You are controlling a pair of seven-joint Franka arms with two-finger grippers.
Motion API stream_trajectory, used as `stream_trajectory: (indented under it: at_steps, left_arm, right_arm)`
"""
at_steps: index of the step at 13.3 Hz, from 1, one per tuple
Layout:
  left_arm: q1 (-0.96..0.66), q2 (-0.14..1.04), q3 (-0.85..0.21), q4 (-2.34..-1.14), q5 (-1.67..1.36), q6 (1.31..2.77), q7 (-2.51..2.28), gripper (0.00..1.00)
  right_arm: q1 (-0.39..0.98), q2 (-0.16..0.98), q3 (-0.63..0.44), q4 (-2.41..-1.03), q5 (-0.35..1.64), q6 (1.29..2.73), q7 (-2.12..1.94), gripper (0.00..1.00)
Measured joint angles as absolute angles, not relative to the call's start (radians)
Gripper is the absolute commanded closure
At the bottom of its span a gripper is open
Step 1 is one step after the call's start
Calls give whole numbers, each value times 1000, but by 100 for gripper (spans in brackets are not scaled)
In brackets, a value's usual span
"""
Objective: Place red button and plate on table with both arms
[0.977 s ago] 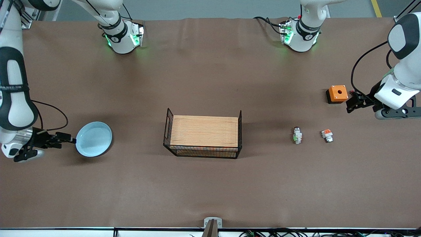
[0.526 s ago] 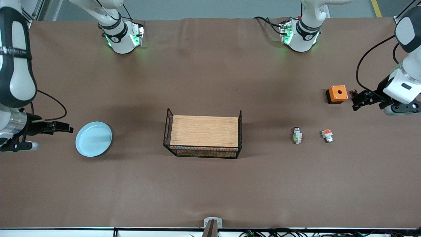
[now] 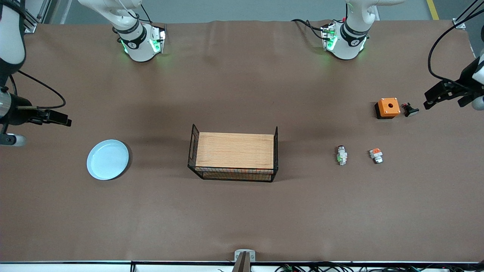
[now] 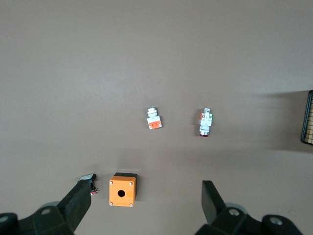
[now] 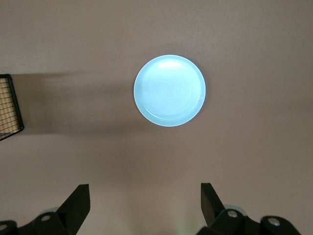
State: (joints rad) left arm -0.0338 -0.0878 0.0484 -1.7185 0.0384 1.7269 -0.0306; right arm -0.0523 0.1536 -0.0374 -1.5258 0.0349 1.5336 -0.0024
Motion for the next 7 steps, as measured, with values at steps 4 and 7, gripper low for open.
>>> stream_trajectory:
  at_steps: [4,7]
  left_arm:
    - [-36,-81,48,-1686,38,1723,-31,0]
    - [-45,-27,46,-1634,38,1726,-32,0]
  right_arm:
    - [-52,154,-41,-1422,33,1460,11,0]
    - [-53,154,-48,-1393,26,1405,13,0]
